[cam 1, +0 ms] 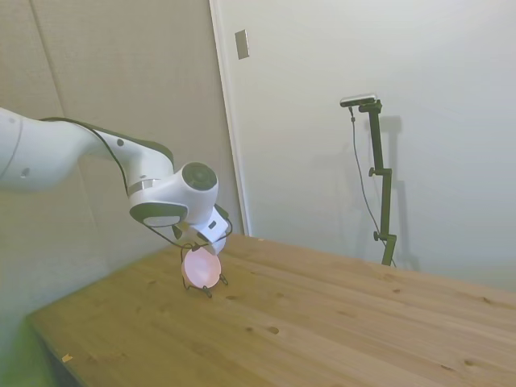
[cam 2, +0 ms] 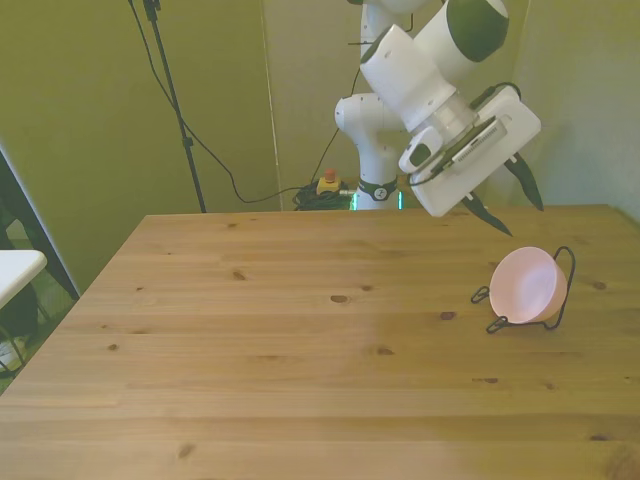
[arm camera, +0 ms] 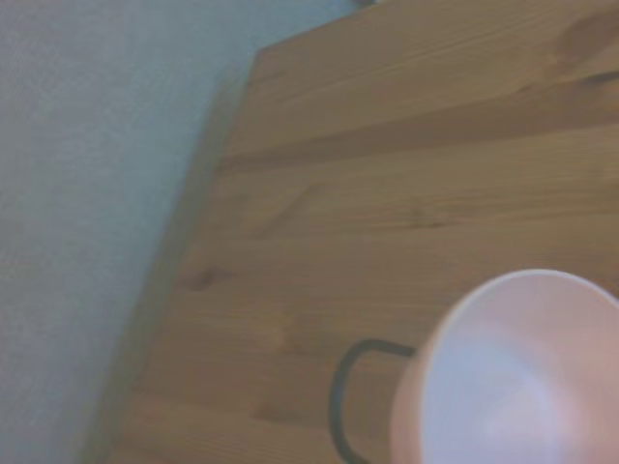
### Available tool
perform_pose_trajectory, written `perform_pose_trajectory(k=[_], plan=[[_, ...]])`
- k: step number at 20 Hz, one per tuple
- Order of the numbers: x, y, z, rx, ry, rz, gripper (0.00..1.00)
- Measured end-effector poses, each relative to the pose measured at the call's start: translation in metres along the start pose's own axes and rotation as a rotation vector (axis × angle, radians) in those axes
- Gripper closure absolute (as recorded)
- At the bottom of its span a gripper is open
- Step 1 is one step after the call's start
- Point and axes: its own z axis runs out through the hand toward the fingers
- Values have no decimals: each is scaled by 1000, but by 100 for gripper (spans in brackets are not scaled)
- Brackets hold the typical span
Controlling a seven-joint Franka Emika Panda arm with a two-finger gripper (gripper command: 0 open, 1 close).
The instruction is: Load the bowl
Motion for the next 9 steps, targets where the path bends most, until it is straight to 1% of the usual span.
perform_pose_trajectory(k=[3, 7, 9], plan=[[-3, 3, -25, -101, 71, 37, 0], [-20, 9, -44, -243, 166, 68, 0], [-32, 15, -55, -294, 200, 79, 0]])
